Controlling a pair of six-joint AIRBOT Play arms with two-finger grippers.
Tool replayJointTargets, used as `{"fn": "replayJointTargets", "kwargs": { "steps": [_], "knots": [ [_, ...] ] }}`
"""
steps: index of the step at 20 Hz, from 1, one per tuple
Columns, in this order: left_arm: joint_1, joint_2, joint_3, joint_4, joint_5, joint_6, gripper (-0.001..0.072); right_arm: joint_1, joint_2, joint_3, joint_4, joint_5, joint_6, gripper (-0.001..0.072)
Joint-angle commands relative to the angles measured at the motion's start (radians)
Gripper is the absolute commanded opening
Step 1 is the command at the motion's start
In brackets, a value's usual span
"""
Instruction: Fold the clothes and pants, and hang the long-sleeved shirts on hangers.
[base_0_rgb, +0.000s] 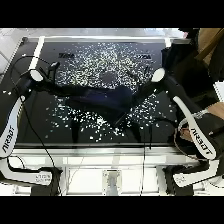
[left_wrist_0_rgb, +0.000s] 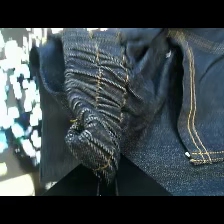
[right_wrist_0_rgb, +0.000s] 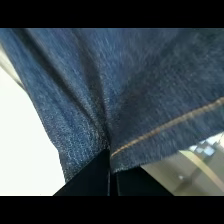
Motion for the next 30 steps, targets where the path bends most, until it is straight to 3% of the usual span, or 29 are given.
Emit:
{"fn": "replayJointTargets", "kwargs": {
  "steps": [1, 7, 8, 9, 10, 11, 14, 16, 20, 21, 22, 24, 25, 26, 28, 30],
  "knots": [
    [-0.005, -0.003, -0.002, 0.079, -0.09, 0.003, 0.0053, 0.093, 0.021, -0.151, -0.038, -0.031, 0.032, 0.0013],
    [-0.051, -0.057, -0.003, 0.164, -0.091, -0.002, 0.0057, 0.217, 0.021, -0.242, 0.023, -0.234, 0.032, 0.0014],
    [-0.054, -0.064, -0.003, 0.165, -0.09, -0.006, 0.015, 0.23, 0.021, -0.242, 0.029, -0.265, 0.032, 0.0018],
    [-0.054, -0.068, -0.003, 0.164, -0.086, -0.006, 0.0403, 0.237, 0.021, -0.242, 0.043, -0.285, 0.032, 0.0142],
    [-0.054, -0.069, -0.002, 0.164, -0.079, -0.016, 0.0539, 0.241, 0.021, -0.241, 0.071, -0.289, 0.034, 0.0404],
    [-0.051, -0.067, -0.002, 0.165, -0.071, -0.029, 0.0539, 0.241, 0.021, -0.241, 0.101, -0.283, 0.05, 0.0507],
    [-0.027, -0.034, 0.013, 0.164, -0.044, -0.073, 0.0538, 0.233, 0.029, -0.196, 0.123, -0.09, 0.069, 0.0501],
    [-0.003, 0.028, 0.035, 0.164, -0.036, -0.077, 0.0538, 0.205, 0.082, -0.153, 0.077, 0.069, 0.109, 0.0368],
    [0.079, 0.214, 0.045, 0.164, 0.0, -0.076, 0.0538, 0.081, 0.353, -0.142, -0.172, 0.148, 0.208, 0.035],
    [0.103, 0.258, 0.045, 0.164, 0.0, -0.076, 0.0538, 0.048, 0.418, -0.158, -0.212, 0.112, 0.233, 0.0355],
    [0.124, 0.294, 0.045, 0.164, 0.0, -0.077, 0.0538, 0.016, 0.471, -0.19, -0.219, 0.043, 0.288, 0.0453],
    [0.148, 0.349, 0.045, 0.164, -0.001, -0.077, 0.0538, -0.05, 0.508, -0.312, -0.106, -0.093, 0.346, 0.0514],
    [0.148, 0.369, 0.044, 0.164, -0.006, -0.077, 0.0538, -0.072, 0.496, -0.387, -0.02, -0.151, 0.345, 0.0579],
    [0.148, 0.38, 0.044, 0.163, -0.014, -0.077, 0.0538, -0.081, 0.474, -0.468, 0.072, -0.234, 0.341, 0.0704],
    [0.143, 0.389, 0.044, 0.145, -0.043, -0.076, 0.0538, -0.076, 0.406, -0.622, 0.291, -0.432, 0.309, 0.0711],
    [0.143, 0.389, 0.044, 0.145, -0.069, -0.076, 0.0538, -0.076, 0.326, -0.697, 0.452, -0.497, 0.195, 0.0711]
  ]
}}
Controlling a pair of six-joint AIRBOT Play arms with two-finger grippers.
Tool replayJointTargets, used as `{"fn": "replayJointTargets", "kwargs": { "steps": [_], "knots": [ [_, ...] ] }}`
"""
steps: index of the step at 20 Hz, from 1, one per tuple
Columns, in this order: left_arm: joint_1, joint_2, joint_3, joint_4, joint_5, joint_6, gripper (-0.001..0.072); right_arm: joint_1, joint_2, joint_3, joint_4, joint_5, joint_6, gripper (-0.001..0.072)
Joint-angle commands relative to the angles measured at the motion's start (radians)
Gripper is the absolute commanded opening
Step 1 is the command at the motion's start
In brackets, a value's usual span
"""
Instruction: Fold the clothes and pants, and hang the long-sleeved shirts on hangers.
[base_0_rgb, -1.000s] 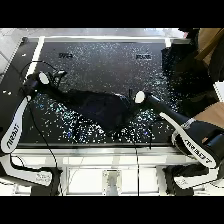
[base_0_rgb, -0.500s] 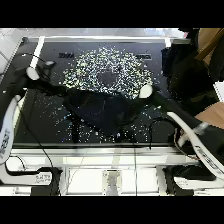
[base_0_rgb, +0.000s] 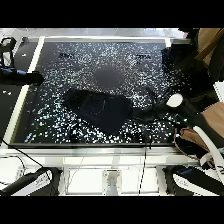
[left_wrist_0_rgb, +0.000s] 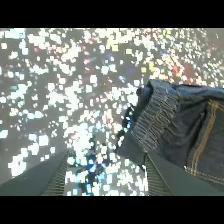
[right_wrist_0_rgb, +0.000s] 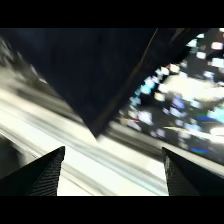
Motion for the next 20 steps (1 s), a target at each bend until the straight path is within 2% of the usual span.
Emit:
{"fn": "replayJointTargets", "kwargs": {
  "steps": [1, 7, 11, 14, 16, 19, 20],
  "knots": [
    [0.006, 0.022, 0.001, -0.009, -0.035, 0.0, 0.0538, -0.016, -0.101, -0.148, 0.275, -0.2, -0.105, 0.0711],
    [0.006, 0.022, 0.001, -0.009, -0.034, 0.0, 0.0538, -0.008, -0.19, -0.144, 0.323, -0.373, -0.111, 0.0709],
    [0.005, 0.022, 0.001, -0.01, -0.034, 0.0, 0.0537, 0.063, -0.252, -0.143, 0.38, -0.497, -0.114, 0.0693],
    [0.005, 0.022, 0.0, -0.01, -0.034, 0.0, 0.0538, 0.12, -0.309, -0.111, 0.508, -0.494, -0.22, 0.0689],
    [0.005, 0.022, 0.0, -0.01, -0.034, 0.0, 0.0537, 0.159, -0.335, -0.056, 0.533, -0.521, -0.244, 0.0689],
    [0.005, 0.022, 0.0, -0.01, -0.034, 0.0, 0.0537, 0.185, -0.386, 0.025, 0.536, -0.528, -0.214, 0.0634],
    [0.005, 0.022, 0.0, -0.009, -0.035, 0.0, 0.0538, 0.185, -0.401, 0.047, 0.536, -0.528, -0.2, 0.0538]
  ]
}}
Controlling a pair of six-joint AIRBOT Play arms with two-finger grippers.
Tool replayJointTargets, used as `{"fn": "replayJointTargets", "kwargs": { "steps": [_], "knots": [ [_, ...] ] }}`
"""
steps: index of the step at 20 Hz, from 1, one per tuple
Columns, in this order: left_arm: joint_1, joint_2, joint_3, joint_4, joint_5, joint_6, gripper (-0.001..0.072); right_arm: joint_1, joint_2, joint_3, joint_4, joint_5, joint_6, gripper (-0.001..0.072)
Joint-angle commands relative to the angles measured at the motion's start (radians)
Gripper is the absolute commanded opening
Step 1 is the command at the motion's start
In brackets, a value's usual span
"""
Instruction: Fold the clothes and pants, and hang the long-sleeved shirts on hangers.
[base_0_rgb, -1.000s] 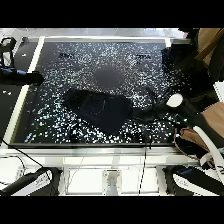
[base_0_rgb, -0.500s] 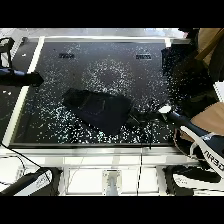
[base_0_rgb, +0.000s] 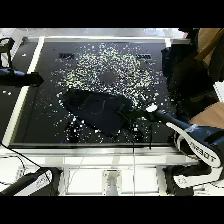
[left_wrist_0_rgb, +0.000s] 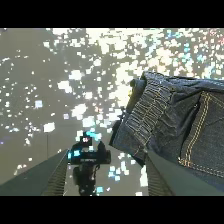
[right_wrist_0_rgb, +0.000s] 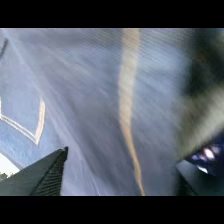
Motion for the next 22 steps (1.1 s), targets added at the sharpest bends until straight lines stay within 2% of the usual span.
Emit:
{"fn": "replayJointTargets", "kwargs": {
  "steps": [1, 2, 3, 8, 10, 14, 17, 19, 22],
  "knots": [
    [0.001, 0.0, 0.0, 0.0, 0.0, 0.0, 0.0537, 0.023, -0.048, 0.079, 0.031, -0.009, 0.007, 0.0314],
    [0.001, 0.0, 0.0, 0.0, 0.0, 0.0, 0.0537, 0.023, -0.047, 0.094, 0.032, -0.005, 0.007, 0.0034],
    [0.001, 0.0, 0.0, 0.0, 0.0, 0.0, 0.0537, 0.021, -0.045, 0.118, 0.029, 0.011, 0.0, 0.0015],
    [0.001, 0.0, 0.0, 0.0, -0.025, 0.0, 0.0537, -0.068, 0.05, 0.296, -0.098, 0.104, -0.002, 0.0014],
    [0.001, 0.0, 0.0, 0.0, -0.036, 0.0, 0.0537, -0.174, 0.112, 0.377, -0.192, 0.195, 0.047, 0.0014],
    [0.001, 0.0, 0.0, -0.001, -0.037, -0.001, 0.0537, -0.471, 0.243, 0.494, -0.366, 0.44, 0.197, 0.0013],
    [0.001, 0.0, 0.0, -0.031, -0.037, 0.0, 0.0537, -0.732, 0.349, 0.549, -0.48, 0.557, 0.299, 0.0013],
    [0.001, 0.0, 0.0, -0.055, -0.036, 0.0, 0.0537, -0.915, 0.409, 0.585, -0.52, 0.662, 0.321, 0.0013],
    [0.001, -0.002, 0.0, -0.067, -0.035, 0.0, 0.0537, -1.183, 0.476, 0.653, -0.622, 0.904, 0.32, 0.0013]
  ]
}}
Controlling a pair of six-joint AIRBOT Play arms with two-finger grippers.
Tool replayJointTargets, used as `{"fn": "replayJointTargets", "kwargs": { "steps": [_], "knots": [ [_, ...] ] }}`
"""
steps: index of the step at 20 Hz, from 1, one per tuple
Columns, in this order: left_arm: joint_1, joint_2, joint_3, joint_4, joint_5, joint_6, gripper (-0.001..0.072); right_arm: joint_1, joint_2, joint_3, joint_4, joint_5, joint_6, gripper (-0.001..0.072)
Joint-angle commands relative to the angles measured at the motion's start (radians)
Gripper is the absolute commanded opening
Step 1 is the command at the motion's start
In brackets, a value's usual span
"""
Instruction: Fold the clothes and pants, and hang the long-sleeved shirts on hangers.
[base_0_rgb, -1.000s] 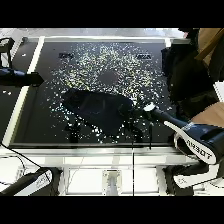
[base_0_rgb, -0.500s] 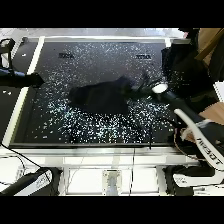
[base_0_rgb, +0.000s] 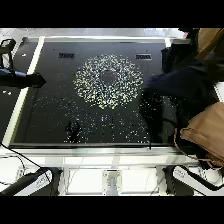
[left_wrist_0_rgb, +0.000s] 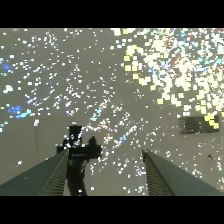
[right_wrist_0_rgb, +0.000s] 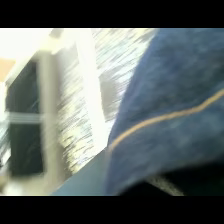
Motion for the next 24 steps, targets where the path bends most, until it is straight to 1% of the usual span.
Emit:
{"fn": "replayJointTargets", "kwargs": {
  "steps": [1, 4, 5, 6, 8, 10, 12, 13, 14, 15, 18, 19, 20, 21, 22, 23, 24],
  "knots": [
    [0.001, -0.002, 0.0, -0.023, 0.001, 0.0, 0.0537, -0.332, 0.085, 0.086, -0.157, 0.318, 0.031, 0.0013],
    [0.001, -0.002, 0.0, -0.04, 0.0, -0.006, 0.0537, -0.607, 0.107, 0.145, -0.222, 0.509, -0.032, 0.0013],
    [0.001, -0.002, 0.0, -0.043, 0.001, -0.018, 0.0537, -0.678, 0.108, 0.146, -0.241, 0.566, -0.057, 0.0013],
    [0.001, -0.002, 0.0, -0.045, 0.0, -0.019, 0.0537, -0.732, 0.108, 0.143, -0.294, 0.606, -0.078, 0.0013],
    [0.001, -0.002, 0.0, -0.058, 0.0, -0.034, 0.0536, -0.789, 0.122, 0.128, -0.436, 0.604, -0.077, 0.0013],
    [0.0, -0.002, 0.0, -0.072, 0.0, -0.034, 0.0536, -0.79, 0.118, 0.12, -0.549, 0.603, -0.077, 0.0013],
    [0.0, -0.002, 0.0, -0.078, 0.0, -0.034, 0.0537, -0.79, 0.117, 0.095, -0.579, 0.604, -0.085, 0.0018],
    [0.0, -0.002, 0.0, -0.079, 0.0, -0.034, 0.0537, -0.79, 0.117, 0.087, -0.579, 0.604, -0.09, 0.0148],
    [0.0, -0.002, 0.0, -0.078, 0.0, -0.034, 0.0536, -0.79, 0.118, 0.086, -0.579, 0.604, -0.091, 0.0426],
    [0.0, -0.002, 0.0, -0.078, 0.0, -0.034, 0.0537, -0.79, 0.123, 0.088, -0.578, 0.604, -0.091, 0.0615],
    [0.0, -0.002, 0.0, -0.079, 0.0, -0.034, 0.0537, -0.79, 0.133, 0.19, -0.549, 0.602, -0.089, 0.0622],
    [0.0, -0.002, 0.0, -0.079, 0.0, -0.034, 0.0536, -0.79, 0.13, 0.254, -0.496, 0.584, -0.088, 0.0621],
    [0.0, -0.002, 0.0, -0.079, 0.0, -0.034, 0.0537, -0.79, 0.131, 0.303, -0.391, 0.557, -0.084, 0.0619],
    [0.0, -0.002, 0.0, -0.087, 0.0, -0.034, 0.0536, -0.79, 0.134, 0.34, -0.203, 0.541, -0.076, 0.0617],
    [0.0, -0.002, 0.0, -0.09, 0.0, -0.034, 0.0537, -0.782, 0.135, 0.359, 0.019, 0.536, -0.076, 0.0581],
    [0.0, -0.002, 0.0, -0.089, 0.0, -0.034, 0.0537, -0.749, 0.141, 0.363, 0.238, 0.532, -0.08, 0.0515],
    [0.0, -0.002, 0.0, -0.089, 0.0, -0.034, 0.0537, -0.701, 0.146, 0.363, 0.378, 0.529, -0.082, 0.0501]
  ]
}}
